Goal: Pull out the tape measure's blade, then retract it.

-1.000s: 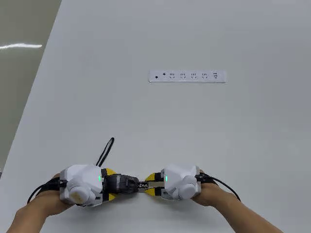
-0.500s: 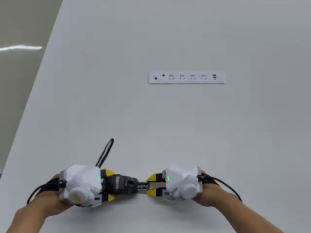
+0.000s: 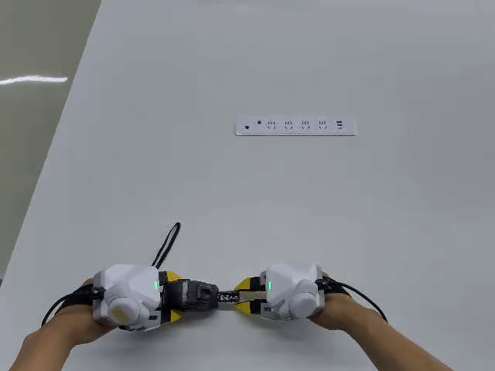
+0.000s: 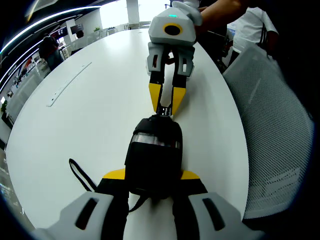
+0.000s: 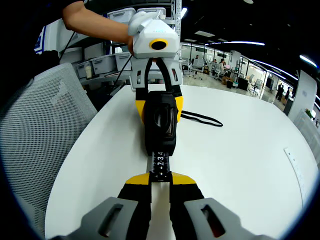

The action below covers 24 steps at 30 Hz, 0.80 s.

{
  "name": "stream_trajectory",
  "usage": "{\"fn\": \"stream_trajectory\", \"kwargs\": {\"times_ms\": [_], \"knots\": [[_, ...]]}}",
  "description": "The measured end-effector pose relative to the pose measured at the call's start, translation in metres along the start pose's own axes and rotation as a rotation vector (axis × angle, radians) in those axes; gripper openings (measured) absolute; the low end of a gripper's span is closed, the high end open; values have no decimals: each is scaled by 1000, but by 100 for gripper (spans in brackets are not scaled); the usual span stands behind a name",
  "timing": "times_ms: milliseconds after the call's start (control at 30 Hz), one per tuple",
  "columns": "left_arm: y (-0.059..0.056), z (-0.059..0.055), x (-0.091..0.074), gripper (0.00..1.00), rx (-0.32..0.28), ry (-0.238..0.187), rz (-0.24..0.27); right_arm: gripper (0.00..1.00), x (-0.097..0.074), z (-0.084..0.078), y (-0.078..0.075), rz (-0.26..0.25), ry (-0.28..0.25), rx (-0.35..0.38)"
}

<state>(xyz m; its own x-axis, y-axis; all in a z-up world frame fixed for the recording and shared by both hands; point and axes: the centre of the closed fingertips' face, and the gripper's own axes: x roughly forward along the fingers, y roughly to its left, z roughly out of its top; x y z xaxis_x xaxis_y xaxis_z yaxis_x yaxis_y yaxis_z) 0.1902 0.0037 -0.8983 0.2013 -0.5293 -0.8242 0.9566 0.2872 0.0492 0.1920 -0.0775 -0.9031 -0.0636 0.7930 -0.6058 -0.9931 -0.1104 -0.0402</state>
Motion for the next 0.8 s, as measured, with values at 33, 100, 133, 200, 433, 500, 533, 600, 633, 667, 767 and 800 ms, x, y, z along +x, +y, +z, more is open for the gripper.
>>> {"fn": "stream_trajectory", "kwargs": {"times_ms": [33, 100, 133, 200, 433, 500, 533, 600, 633, 667, 767, 800], "knots": [[0, 0, 0, 29, 0, 0, 0, 10, -1, 0, 0, 0, 0, 0], [0, 0, 0, 29, -1, 0, 0, 10, -2, -1, 0, -1, 2, 0], [0, 0, 0, 29, -1, 0, -1, 11, -2, -1, 0, -1, 3, -1], [0, 0, 0, 29, 0, 1, -1, 11, -4, -2, 1, -1, 5, -1], [0, 0, 0, 29, 0, 2, -1, 11, -8, -3, 0, -3, 6, -2], [0, 0, 0, 29, 0, 3, -1, 11, -9, -4, 0, -4, 6, -3], [0, 0, 0, 29, 0, 3, -1, 11, -10, -4, 0, -4, 6, -1], [0, 0, 0, 29, -2, 3, 0, 11, -11, -5, 0, -4, 6, -1], [0, 0, 0, 29, -2, 3, 0, 11, -11, -5, 0, -4, 7, -1], [0, 0, 0, 29, -2, 4, 0, 11, -12, -5, 0, -4, 7, 0], [0, 0, 0, 29, -2, 4, 0, 11, -14, -6, 1, -5, 7, -1], [0, 0, 0, 29, -3, 4, 0, 11, -14, -6, 0, -6, 7, -2]]}}
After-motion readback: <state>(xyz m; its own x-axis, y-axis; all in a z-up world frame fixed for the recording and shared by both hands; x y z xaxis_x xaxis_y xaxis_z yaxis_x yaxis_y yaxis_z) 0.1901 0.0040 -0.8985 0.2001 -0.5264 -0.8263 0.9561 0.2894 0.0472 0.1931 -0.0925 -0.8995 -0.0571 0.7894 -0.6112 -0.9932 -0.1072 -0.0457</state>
